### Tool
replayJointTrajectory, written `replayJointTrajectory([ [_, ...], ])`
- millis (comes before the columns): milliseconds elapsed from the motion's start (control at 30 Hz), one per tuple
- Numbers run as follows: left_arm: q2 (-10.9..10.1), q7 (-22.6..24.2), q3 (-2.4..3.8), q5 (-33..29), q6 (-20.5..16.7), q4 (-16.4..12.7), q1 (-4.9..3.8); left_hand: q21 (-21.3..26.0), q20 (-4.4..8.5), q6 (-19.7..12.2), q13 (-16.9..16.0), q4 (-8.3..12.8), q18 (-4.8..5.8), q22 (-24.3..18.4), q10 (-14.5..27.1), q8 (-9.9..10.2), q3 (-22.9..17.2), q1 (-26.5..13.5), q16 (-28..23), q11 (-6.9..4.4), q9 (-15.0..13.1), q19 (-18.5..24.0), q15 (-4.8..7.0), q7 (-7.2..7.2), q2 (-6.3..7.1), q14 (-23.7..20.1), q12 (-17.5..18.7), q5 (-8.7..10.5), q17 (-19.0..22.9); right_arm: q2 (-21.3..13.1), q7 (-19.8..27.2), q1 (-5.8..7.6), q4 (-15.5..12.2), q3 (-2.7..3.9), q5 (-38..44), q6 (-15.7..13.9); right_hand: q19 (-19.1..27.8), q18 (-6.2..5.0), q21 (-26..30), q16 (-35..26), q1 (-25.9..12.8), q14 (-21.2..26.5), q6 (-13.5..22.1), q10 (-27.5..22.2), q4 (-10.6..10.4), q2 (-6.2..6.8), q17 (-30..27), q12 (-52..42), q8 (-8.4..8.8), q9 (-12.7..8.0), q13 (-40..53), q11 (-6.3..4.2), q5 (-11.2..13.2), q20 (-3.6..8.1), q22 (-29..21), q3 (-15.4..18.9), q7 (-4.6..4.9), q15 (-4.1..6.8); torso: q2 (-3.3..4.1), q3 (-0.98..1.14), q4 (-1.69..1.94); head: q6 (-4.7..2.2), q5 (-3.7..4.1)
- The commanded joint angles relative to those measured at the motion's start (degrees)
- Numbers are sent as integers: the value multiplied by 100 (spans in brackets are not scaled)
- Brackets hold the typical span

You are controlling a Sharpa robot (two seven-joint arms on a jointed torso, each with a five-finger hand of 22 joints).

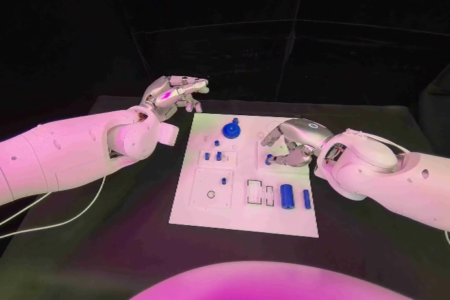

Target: Assemble the parts on the task board

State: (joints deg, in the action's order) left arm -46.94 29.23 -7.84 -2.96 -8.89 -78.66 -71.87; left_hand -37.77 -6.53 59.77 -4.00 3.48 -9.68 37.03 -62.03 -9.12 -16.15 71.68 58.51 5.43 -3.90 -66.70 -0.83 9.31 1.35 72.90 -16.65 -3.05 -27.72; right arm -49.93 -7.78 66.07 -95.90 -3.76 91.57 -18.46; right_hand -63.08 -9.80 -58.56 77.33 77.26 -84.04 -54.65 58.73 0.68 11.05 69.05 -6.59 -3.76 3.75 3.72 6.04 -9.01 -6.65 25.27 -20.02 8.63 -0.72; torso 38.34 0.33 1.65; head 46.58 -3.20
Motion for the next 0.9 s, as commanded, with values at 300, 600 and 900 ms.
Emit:
replayJointTrajectory([
  [300, 28, -8, 2, -19, 121, 16, -7, 18, -13, -6, 9, 36, -76, -4, 31, 25, 12, 56, -21, 13, 9, 38, 4, 21, 20, -51, 32, 11, 5, -35, -478, 78, 80, 1, 31, 757, -50, -87, 84, -31, 131, -202, -70, 32, -58, -178, -40, -128, -24, 28, 4, -34, 103, 11, -56, 382, 7, 2, 9, 2, 27, -33, 59],
  [600, 36, -13, 1, -19, 129, 33, -6, 18, -13, -6, 9, 36, -76, -4, 31, 25, 12, 56, -21, 13, 9, 38, 4, 21, 20, -51, 32, 11, 5, 128, -399, 82, 147, -1, 27, 1077, -88, -87, 93, 22, 228, -225, -249, 262, -67, -316, 25, -229, -51, 38, -3, -74, 82, 40, -74, 364, -13, 37, 15, 0, 18, -15, 49],
  [900, 41, -14, 1, -19, 134, 41, -6, 18, -13, -6, 9, 36, -76, -4, 31, 25, 12, 56, -21, 13, 9, 38, 4, 21, 20, -51, 32, 11, 5, 283, -314, 80, 257, -3, 27, 1224, -175, -67, 9, 101, 260, -253, -402, 626, -104, -401, 123, -255, -44, 32, -14, -135, 87, 85, 53, 180, -37, 85, 11, 3, 20, 12, 46],
])
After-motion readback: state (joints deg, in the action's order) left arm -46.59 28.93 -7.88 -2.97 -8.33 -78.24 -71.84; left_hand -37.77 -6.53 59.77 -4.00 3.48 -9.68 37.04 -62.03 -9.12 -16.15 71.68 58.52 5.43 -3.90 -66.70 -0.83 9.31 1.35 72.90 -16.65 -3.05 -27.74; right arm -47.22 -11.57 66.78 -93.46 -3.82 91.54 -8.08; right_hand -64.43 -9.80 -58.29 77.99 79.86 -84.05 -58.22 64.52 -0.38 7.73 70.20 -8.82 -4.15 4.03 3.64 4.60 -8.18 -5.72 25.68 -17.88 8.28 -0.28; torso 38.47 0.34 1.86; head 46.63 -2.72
